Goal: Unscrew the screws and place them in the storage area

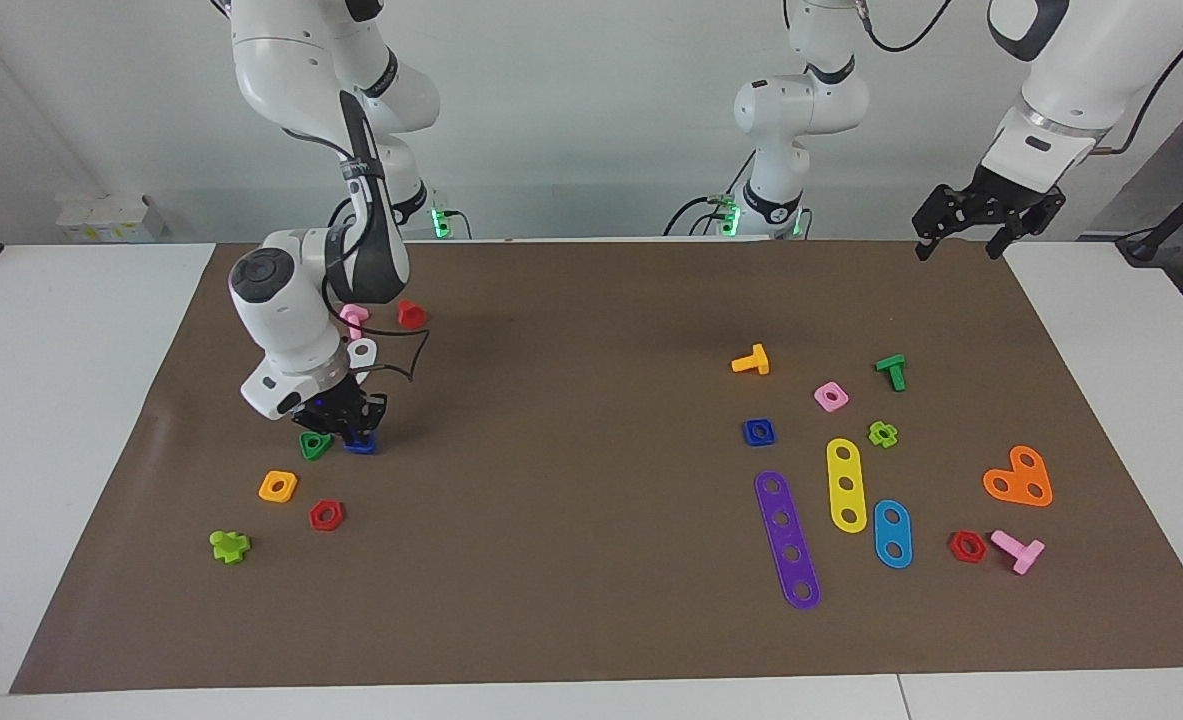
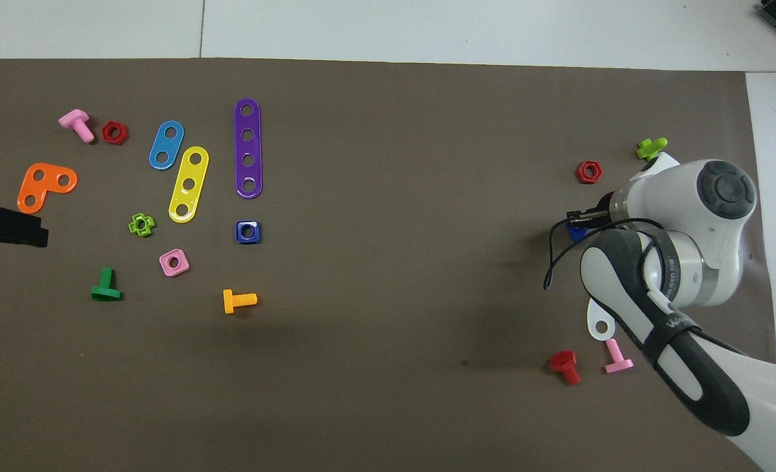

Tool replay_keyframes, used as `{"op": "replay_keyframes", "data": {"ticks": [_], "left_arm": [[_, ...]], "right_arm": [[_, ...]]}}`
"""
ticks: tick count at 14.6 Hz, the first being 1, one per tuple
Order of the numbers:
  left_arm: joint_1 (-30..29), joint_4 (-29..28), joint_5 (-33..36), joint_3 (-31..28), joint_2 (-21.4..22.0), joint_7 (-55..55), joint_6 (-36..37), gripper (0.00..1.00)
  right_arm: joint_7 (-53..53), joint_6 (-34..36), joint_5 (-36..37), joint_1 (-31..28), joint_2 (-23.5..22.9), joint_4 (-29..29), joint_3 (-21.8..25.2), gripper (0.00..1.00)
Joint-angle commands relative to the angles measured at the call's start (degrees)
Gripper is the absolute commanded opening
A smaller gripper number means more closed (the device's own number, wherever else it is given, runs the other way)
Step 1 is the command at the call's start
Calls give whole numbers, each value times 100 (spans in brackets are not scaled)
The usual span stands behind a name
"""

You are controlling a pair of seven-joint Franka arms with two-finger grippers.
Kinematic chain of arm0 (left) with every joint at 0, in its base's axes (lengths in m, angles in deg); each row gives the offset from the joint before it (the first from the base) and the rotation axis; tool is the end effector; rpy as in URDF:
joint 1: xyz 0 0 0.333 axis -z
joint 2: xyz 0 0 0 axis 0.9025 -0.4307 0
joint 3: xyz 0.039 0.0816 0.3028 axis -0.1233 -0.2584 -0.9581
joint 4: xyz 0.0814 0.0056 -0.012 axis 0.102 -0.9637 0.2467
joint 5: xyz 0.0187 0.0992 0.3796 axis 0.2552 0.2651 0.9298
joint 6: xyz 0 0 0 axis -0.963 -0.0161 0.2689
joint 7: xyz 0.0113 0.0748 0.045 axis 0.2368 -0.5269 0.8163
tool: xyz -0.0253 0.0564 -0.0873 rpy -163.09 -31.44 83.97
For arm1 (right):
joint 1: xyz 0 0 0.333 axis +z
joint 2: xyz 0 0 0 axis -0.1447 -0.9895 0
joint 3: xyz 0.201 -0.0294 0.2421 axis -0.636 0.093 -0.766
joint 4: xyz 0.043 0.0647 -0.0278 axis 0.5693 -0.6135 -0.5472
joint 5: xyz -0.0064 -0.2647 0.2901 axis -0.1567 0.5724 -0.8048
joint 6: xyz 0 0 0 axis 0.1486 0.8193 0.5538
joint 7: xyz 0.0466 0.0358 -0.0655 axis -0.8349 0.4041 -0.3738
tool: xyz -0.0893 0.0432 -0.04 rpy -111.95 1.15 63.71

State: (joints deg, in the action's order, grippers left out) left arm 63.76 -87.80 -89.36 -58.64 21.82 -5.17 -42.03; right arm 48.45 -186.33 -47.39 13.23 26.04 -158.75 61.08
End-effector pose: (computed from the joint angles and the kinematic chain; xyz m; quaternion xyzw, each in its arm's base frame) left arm 0.5240 -0.0024 0.6265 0.9996 -0.0263 -0.0101 0.0021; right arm 0.5896 0.0235 0.3192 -0.9985 -0.0298 -0.0427 0.0154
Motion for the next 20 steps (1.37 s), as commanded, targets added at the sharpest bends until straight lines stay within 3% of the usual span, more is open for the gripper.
{"op": "replay_keyframes", "data": {"ticks": [1,2,3,4,7,11,14,20], "left_arm": [[-24,10,118,26,0,66,70,100],[-24,10,118,26,0,66,70,100],[-24,10,118,26,9,66,70,100],[-24,10,118,26,9,66,70,100],[-24,10,118,26,9,66,70,100],[-24,10,118,26,0,66,70,100],[-24,10,118,26,9,66,70,100],[-24,10,118,26,0,66,70,100]], "right_arm": [[-198,-189,-235,-60,122,-188,-53,2],[-180,-198,-235,-52,122,-197,-53,36],[-163,-189,-244,-51,122,-206,-53,82],[-154,-180,-244,-51,113,-188,-53,100],[99,-41,-235,-25,174,127,-36,100],[601,1293,-25,-42,464,987,26,100],[847,2102,739,-95,867,1393,26,100],[1428,3508,732,-156,1527,2042,26,100]]}}
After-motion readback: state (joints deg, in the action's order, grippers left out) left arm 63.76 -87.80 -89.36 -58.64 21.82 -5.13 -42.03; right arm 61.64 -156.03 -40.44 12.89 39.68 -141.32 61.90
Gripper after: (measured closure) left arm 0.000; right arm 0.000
